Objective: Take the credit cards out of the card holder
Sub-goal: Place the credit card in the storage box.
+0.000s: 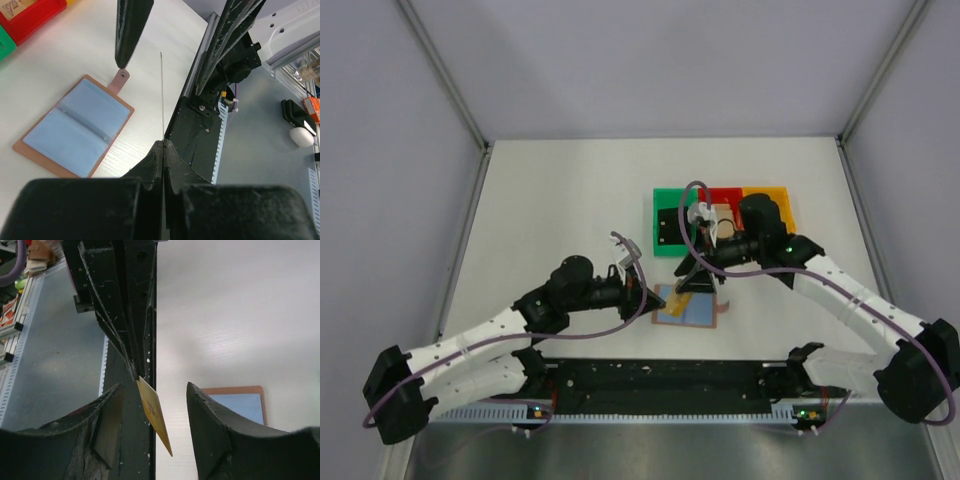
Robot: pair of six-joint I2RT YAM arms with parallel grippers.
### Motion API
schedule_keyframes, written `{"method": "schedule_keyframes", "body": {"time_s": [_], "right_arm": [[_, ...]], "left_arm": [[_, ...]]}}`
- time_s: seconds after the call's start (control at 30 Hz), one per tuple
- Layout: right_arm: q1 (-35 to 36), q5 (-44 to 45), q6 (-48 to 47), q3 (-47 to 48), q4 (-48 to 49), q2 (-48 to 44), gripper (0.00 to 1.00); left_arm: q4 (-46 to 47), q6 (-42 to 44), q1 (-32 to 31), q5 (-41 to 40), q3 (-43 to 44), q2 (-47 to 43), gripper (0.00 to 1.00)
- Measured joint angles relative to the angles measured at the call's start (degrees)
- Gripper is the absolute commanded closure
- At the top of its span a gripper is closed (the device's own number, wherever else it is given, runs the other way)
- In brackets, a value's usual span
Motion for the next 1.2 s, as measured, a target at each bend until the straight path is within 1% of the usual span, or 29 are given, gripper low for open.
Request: {"method": "schedule_keyframes", "body": {"time_s": [0.03, 0.1, 0.17, 0.27, 0.3, 0.37, 0.4, 0.43, 0.5, 0.57, 0.6, 0.67, 0.73, 0.83, 0.93, 1.07, 1.2], "right_arm": [[0.2, -0.81, -0.66, 0.17, -0.66, 0.48, 0.53], [0.31, -2.1, -1.86, 0.2, -2.08, 1.03, 0.61], [0.31, -2.91, -2.84, 0.2, -3.13, 1.36, 0.71], [0.31, -3.91, -4.22, 0.22, -4.68, 1.6, 0.97], [0.31, -4.17, -4.66, 0.22, -5.14, 1.64, 1.0], [0.31, -4.57, -5.29, 0.26, -5.7, 1.75, 1.0], [0.33, -4.79, -5.4, 0.39, -6.08, 1.75, 1.0], [0.42, -4.74, -5.53, 0.52, -6.4, 1.75, 1.0], [0.44, -4.57, -5.75, 0.61, -6.56, 1.75, 1.0], [-0.09, -4.0, -5.73, 0.61, -6.84, 1.75, 1.0], [-0.59, -3.67, -5.64, 0.61, -6.91, 1.75, 1.0], [-2.43, -2.91, -5.18, 0.7, -6.93, 1.75, 1.0], [-4.79, -1.68, -4.7, 1.14, -7.08, 1.75, 1.0], [-9.18, 1.73, -3.19, 2.38, -7.17, 1.75, 1.0], [-12.76, 6.12, -1.46, 2.84, -6.4, 1.75, 1.0], [-18.8, 13.81, 1.53, 2.82, -4.94, 1.75, 1.0], [-25.97, 20.15, 5.01, 2.8, -1.18, 2.32, 1.0]], "left_arm": [[-0.46, 0.5, 0.0, 0.26, 0.28, 0.13, 1.0], [-1.29, 1.14, 0.0, 0.57, 0.74, 0.24, 1.0], [-1.79, 1.75, 0.0, 0.87, 1.05, 0.24, 1.0], [-2.71, 2.32, 0.0, 1.7, 1.49, 0.24, 1.0], [-3.08, 2.47, 0.0, 1.86, 1.66, 0.24, 1.0], [-3.78, 2.91, 0.0, 1.81, 2.08, 0.24, 1.0], [-4.07, 3.1, 0.02, 1.64, 2.14, 0.22, 0.93], [-4.26, 3.3, 0.02, 1.38, 2.21, 0.22, 0.84], [-5.05, 3.52, 0.02, 0.09, 2.38, -0.22, 0.61], [-6.84, 3.39, 0.0, -3.06, 2.56, -1.55, 0.38], [-8.02, 3.45, 0.0, -5.22, 2.69, -2.6, 0.29], [-11.3, 3.61, 0.02, -10.8, 3.19, -5.57, 0.14], [-15.45, 3.5, 0.11, -18.01, 4.52, -9.2, 0.06], [-22.34, 3.61, 0.63, -29.38, 8.48, -14.34, 0.02], [-27.78, 4.13, 1.49, -39.65, 13.16, -18.82, 0.02], [-31.89, 6.45, 2.71, -49.48, 17.03, -24.06, 0.02], [-33.53, 8.72, 3.26, -54.73, 16.37, -25.55, 0.02]]}}
